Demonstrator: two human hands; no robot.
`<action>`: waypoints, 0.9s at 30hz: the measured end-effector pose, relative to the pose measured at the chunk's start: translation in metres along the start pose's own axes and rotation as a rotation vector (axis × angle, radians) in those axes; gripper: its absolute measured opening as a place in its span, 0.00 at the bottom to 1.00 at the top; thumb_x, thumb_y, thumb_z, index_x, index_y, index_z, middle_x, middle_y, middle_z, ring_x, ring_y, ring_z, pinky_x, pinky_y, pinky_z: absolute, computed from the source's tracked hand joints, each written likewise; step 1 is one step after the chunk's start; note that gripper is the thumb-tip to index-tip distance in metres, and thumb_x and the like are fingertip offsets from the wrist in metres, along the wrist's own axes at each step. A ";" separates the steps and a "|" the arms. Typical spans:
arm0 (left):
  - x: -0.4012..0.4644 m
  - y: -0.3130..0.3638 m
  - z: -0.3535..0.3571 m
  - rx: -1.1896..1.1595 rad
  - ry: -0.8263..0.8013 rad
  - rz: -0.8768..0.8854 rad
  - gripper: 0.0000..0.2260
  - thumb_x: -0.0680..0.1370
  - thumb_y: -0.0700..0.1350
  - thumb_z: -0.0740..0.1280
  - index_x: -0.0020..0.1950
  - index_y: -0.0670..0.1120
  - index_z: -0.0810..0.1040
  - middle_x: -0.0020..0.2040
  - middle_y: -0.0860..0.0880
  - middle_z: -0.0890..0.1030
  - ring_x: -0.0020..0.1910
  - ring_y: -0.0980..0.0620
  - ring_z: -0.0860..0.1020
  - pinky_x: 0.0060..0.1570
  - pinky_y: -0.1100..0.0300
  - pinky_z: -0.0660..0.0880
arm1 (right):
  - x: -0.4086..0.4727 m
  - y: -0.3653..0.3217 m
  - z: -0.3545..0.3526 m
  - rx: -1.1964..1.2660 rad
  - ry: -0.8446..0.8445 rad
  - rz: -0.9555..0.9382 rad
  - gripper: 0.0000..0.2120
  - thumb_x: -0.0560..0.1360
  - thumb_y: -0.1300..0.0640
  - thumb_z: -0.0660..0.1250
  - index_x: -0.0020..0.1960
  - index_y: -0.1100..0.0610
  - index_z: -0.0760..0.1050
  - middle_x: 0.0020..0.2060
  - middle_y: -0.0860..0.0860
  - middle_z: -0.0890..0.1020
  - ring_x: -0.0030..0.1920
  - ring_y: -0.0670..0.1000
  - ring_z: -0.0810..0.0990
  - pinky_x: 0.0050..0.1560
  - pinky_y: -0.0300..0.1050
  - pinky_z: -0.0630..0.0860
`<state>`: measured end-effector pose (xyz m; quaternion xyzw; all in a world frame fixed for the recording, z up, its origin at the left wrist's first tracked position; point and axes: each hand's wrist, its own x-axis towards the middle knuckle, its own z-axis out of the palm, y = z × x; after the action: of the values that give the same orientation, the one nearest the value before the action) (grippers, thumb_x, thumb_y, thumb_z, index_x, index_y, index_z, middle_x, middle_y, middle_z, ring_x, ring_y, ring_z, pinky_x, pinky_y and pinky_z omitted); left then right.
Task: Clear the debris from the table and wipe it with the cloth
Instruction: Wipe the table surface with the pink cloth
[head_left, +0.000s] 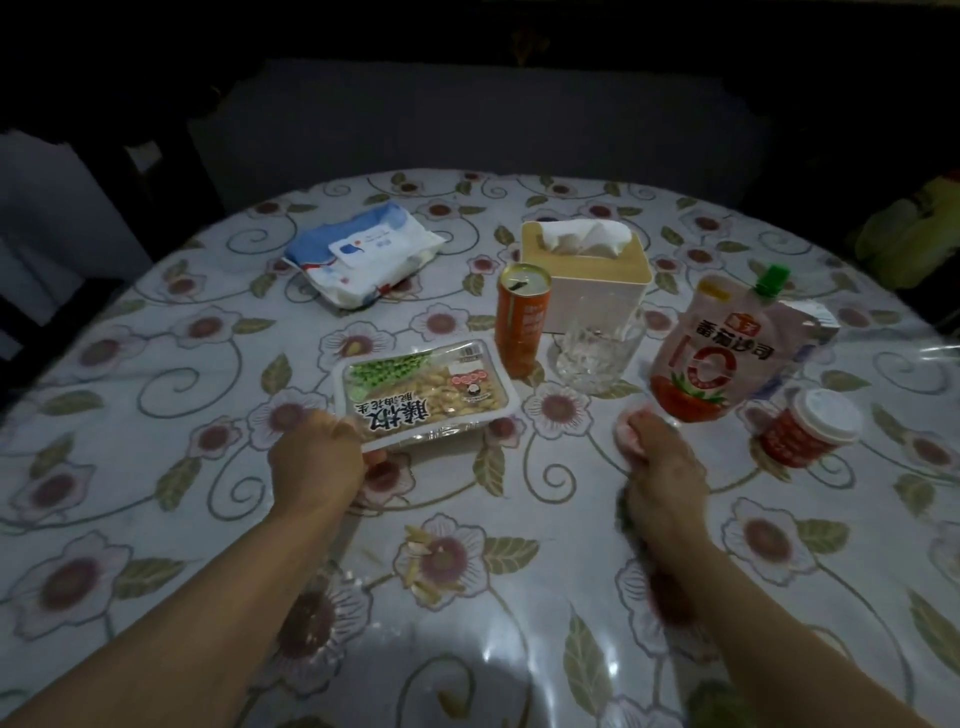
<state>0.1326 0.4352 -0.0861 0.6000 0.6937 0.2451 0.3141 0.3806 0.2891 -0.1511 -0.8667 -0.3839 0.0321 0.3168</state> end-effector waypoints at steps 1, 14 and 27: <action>0.004 -0.002 -0.003 -0.015 0.017 -0.020 0.10 0.78 0.43 0.58 0.47 0.38 0.74 0.45 0.41 0.80 0.45 0.43 0.76 0.44 0.54 0.69 | 0.002 -0.013 0.012 0.013 -0.061 -0.077 0.14 0.78 0.49 0.55 0.55 0.52 0.76 0.59 0.49 0.78 0.63 0.54 0.74 0.68 0.50 0.65; -0.011 -0.010 -0.029 -0.196 0.067 -0.141 0.09 0.76 0.42 0.59 0.40 0.42 0.77 0.42 0.42 0.84 0.45 0.43 0.82 0.43 0.57 0.78 | -0.008 -0.108 0.060 0.200 -0.447 -0.503 0.17 0.74 0.58 0.58 0.59 0.56 0.78 0.59 0.54 0.80 0.59 0.53 0.77 0.59 0.40 0.71; -0.068 0.019 0.012 -0.187 -0.170 -0.081 0.10 0.75 0.44 0.59 0.34 0.45 0.73 0.43 0.43 0.82 0.41 0.40 0.83 0.46 0.44 0.80 | -0.124 -0.076 -0.031 0.526 -0.881 -0.445 0.18 0.69 0.64 0.59 0.54 0.58 0.82 0.56 0.52 0.83 0.58 0.45 0.79 0.62 0.40 0.73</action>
<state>0.1604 0.3708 -0.0711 0.5582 0.6624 0.2439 0.4360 0.2534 0.2264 -0.1063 -0.5613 -0.6327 0.4184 0.3310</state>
